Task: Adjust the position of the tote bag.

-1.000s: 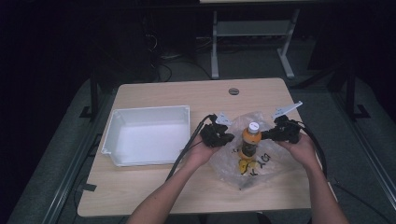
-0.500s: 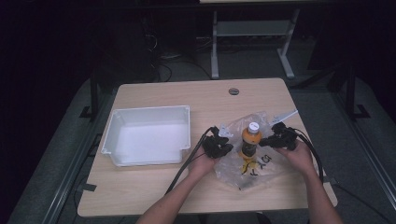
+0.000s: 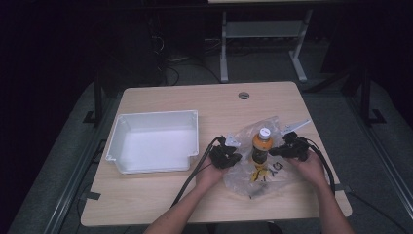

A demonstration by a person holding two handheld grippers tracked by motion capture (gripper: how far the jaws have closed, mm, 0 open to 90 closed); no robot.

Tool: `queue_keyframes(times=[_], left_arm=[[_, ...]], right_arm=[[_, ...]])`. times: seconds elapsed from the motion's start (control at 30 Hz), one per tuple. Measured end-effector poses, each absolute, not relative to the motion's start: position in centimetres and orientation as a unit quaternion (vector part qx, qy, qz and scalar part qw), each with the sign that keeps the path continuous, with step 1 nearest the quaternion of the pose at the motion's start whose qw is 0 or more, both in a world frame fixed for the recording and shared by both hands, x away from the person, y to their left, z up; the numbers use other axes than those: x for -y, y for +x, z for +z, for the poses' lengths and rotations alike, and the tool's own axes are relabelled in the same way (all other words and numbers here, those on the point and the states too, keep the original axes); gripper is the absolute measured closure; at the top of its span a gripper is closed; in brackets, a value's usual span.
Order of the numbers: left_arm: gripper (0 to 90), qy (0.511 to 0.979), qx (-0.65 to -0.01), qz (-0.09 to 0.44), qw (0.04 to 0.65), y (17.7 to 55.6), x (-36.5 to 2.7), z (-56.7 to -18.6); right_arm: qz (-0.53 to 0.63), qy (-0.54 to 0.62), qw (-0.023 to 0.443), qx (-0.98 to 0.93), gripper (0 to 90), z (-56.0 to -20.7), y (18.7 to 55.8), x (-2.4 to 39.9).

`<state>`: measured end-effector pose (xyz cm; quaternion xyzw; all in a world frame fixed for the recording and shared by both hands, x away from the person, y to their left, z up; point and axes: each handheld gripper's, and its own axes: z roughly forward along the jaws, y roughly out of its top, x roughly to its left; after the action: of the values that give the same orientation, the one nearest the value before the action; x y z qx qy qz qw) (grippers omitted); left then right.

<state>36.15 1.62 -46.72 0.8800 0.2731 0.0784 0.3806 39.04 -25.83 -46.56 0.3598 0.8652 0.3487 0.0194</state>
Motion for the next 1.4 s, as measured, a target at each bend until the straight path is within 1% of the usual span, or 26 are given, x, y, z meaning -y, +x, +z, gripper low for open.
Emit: queue_keyframes(times=[0.03,0.1,0.23,0.4,0.6,0.7,0.8,0.83,0.97,1.13,1.4], left_arm=[[85.5,0.881,-0.271,0.079,0.381,36.1,-1.7,-46.6],[81.5,0.878,-0.272,0.078,0.387,36.0,-1.9,-46.2],[77.5,0.872,-0.269,0.072,0.402,35.5,-2.2,-45.4],[74.8,0.862,-0.271,0.066,0.423,35.1,-2.3,-44.2],[71.7,0.856,-0.253,0.072,0.444,35.0,-3.0,-42.2],[70.7,0.855,-0.242,0.067,0.453,34.9,-3.3,-41.2],[68.9,0.859,-0.224,0.064,0.457,34.9,-3.5,-40.2],[68.2,0.860,-0.219,0.063,0.457,34.9,-3.5,-39.9],[65.6,0.869,-0.194,0.054,0.452,35.2,-3.7,-39.1],[62.4,0.881,-0.164,0.055,0.440,35.5,-3.5,-38.4],[59.7,0.886,-0.146,0.045,0.438,36.0,-3.3,-37.6]], right_arm=[[0.348,0.362,0.026,-0.865,85.6,-46.4,38.9,25.8],[0.356,0.366,0.031,-0.859,83.7,-46.1,38.7,26.0],[0.374,0.368,0.049,-0.850,79.8,-45.0,38.0,26.8],[0.388,0.365,0.067,-0.843,74.0,-43.7,36.9,27.5],[0.390,0.364,0.078,-0.842,67.9,-42.7,35.6,28.0],[0.397,0.360,0.087,-0.840,64.9,-42.3,34.9,28.5],[0.402,0.368,0.083,-0.834,61.6,-41.9,34.2,28.8],[0.404,0.363,0.089,-0.835,60.7,-41.9,34.1,28.9],[0.409,0.362,0.087,-0.833,56.8,-41.7,33.4,29.1],[0.415,0.366,0.084,-0.828,53.3,-41.6,32.9,29.4],[0.416,0.370,0.084,-0.827,47.5,-41.7,32.0,29.6]])
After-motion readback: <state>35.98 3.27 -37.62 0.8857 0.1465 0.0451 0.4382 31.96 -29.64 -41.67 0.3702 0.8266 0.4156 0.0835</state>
